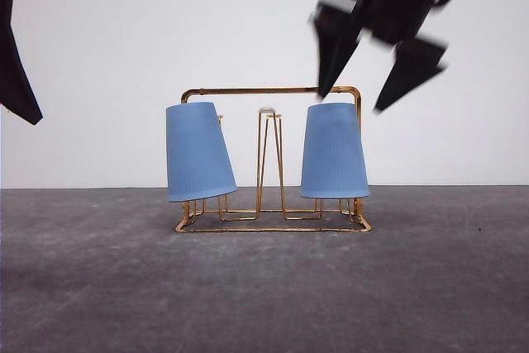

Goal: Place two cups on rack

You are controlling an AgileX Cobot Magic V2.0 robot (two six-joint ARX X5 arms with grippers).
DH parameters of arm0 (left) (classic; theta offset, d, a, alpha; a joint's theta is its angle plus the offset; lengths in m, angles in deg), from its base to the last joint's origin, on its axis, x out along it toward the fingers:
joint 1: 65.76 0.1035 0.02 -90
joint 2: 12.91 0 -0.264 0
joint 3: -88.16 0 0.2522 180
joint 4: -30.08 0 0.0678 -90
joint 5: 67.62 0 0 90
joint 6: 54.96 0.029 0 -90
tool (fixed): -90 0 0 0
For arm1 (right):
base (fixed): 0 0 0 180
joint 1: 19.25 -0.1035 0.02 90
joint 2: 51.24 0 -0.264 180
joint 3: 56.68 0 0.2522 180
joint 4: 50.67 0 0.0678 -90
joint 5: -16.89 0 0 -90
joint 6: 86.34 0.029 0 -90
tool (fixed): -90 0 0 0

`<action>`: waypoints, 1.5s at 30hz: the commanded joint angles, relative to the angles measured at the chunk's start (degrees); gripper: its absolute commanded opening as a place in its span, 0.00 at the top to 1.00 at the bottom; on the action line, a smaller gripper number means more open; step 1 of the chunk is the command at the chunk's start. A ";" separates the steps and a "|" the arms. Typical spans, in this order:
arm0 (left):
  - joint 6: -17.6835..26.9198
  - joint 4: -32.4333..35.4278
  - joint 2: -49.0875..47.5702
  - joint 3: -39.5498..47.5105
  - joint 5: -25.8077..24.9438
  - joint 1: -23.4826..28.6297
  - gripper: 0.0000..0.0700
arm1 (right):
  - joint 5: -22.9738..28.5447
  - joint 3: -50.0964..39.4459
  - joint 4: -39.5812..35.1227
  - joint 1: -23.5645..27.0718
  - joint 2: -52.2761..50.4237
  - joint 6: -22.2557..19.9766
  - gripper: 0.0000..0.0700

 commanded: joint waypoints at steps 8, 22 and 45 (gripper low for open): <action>0.03 0.40 0.31 -0.24 0.24 -0.26 0.45 | -4.32 -13.44 -2.30 -0.27 -10.77 -0.58 0.23; 0.96 0.60 0.31 -0.24 0.26 -0.26 0.45 | -4.71 -51.97 -27.77 -0.64 -42.59 8.01 0.23; 11.15 4.87 -0.07 -0.31 0.22 -0.22 1.00 | -3.40 -56.77 -31.41 -0.64 -50.84 8.77 0.99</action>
